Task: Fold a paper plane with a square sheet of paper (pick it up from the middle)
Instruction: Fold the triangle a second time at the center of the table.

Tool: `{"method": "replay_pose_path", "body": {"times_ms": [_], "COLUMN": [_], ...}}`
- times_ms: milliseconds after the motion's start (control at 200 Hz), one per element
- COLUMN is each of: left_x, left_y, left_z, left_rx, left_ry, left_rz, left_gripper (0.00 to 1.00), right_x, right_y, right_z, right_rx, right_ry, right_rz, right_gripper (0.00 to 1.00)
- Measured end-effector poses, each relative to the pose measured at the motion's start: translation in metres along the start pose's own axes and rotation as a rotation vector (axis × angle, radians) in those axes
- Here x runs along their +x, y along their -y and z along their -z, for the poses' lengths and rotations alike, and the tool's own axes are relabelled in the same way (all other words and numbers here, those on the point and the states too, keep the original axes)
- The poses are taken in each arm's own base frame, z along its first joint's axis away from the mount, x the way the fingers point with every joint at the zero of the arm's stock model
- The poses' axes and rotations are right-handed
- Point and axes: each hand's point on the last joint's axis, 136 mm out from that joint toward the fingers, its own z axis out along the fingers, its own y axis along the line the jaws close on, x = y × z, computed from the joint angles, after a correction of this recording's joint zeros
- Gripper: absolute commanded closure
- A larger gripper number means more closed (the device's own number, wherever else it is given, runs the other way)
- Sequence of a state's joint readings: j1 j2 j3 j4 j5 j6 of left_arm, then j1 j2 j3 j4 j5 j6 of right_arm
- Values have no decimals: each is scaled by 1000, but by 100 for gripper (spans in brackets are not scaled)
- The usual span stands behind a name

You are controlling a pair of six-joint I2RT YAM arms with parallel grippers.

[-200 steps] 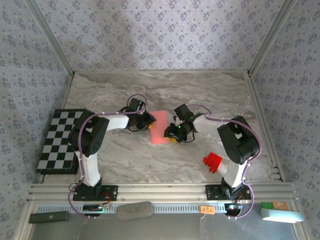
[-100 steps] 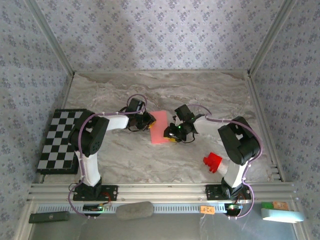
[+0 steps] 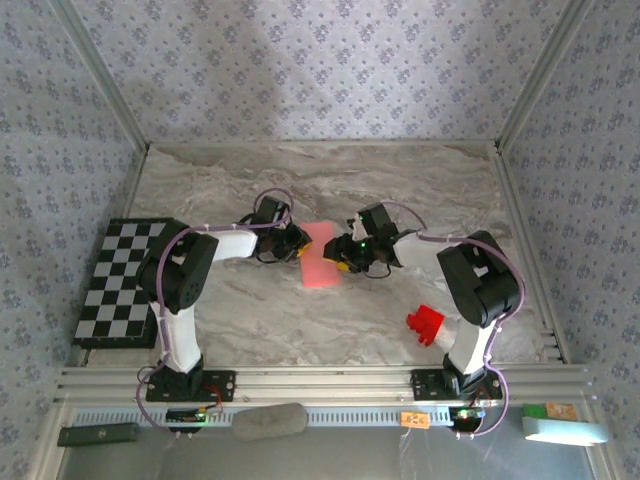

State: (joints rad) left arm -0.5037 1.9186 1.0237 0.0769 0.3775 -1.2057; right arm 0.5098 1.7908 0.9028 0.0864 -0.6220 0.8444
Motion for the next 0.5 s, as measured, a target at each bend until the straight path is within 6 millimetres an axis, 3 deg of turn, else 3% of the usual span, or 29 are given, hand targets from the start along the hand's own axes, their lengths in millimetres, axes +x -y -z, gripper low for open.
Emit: {"method": "replay_pose_path", "body": {"times_ms": [370,500], "left_x": [0,0], "left_y": [0,0], "left_z": [0,0], "left_rx": [0,0], "left_ry": [0,0], "left_rz": [0,0], "left_gripper": [80,80], "right_x": [13,22], "right_y": [14,23], "right_z": [-3,-2], "right_rx": [7,25], "right_ry": [-36,-50], "right_rz": [-70,-116], "right_gripper": [64,74]}}
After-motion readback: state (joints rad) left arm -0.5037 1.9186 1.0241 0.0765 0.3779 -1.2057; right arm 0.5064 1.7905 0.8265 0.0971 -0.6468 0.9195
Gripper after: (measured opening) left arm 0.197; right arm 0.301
